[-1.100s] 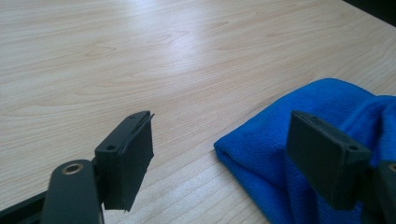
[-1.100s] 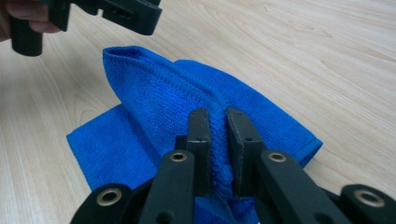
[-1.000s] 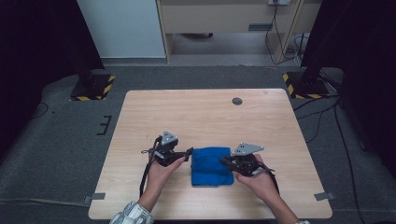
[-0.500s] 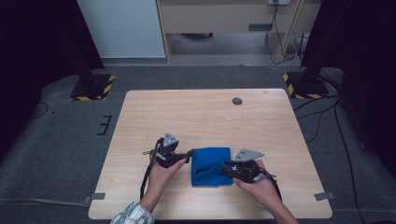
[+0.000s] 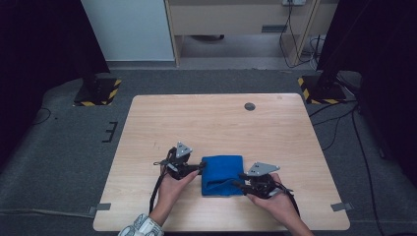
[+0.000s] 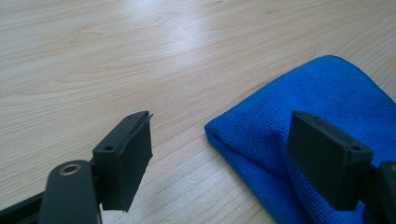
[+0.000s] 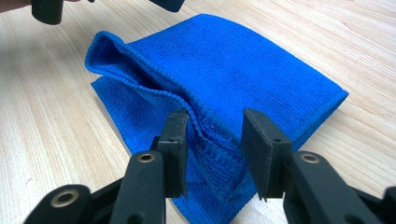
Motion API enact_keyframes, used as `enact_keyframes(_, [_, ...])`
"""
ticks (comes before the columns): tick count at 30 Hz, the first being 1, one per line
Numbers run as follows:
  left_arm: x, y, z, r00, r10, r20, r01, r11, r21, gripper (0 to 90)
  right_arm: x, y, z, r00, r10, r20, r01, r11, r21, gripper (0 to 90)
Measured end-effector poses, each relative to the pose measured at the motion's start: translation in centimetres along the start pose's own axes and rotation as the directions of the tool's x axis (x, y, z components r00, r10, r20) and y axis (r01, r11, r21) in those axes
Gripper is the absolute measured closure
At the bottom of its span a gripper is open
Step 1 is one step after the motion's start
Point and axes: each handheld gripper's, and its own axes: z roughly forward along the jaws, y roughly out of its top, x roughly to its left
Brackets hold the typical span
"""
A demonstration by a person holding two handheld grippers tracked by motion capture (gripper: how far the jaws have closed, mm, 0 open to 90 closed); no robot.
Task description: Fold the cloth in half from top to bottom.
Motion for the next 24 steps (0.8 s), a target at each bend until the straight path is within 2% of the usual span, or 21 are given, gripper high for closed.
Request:
enact_keyframes(8, [-0.5,-0.1,-0.4,0.9999,0.013,-0.002,-0.013,0.9998,-0.013,20.9,0.5,0.0,-1.0,1.0000,0.004,0.001,-0.004,1.000,-0.003,47.7])
enact_keyframes(14, [-0.6,-0.3,-0.6,0.9998,0.019,0.000,-0.019,0.9997,-0.012,20.5,1.0,0.3,-1.8,0.9999,0.005,0.009,-0.005,0.999,-0.036,39.7])
enact_keyframes(17, [-0.8,-0.5,-0.8,0.9997,0.022,0.003,-0.022,0.9997,-0.011,20.0,0.8,0.7,-1.9,0.9998,0.016,0.011,-0.015,0.998,-0.055,38.4])
enact_keyframes(24, [-1.2,-0.6,-0.8,0.9994,0.035,0.002,-0.035,0.9993,-0.010,19.5,-0.7,1.7,-1.4,0.9957,0.064,0.067,-0.058,0.994,-0.090,36.5])
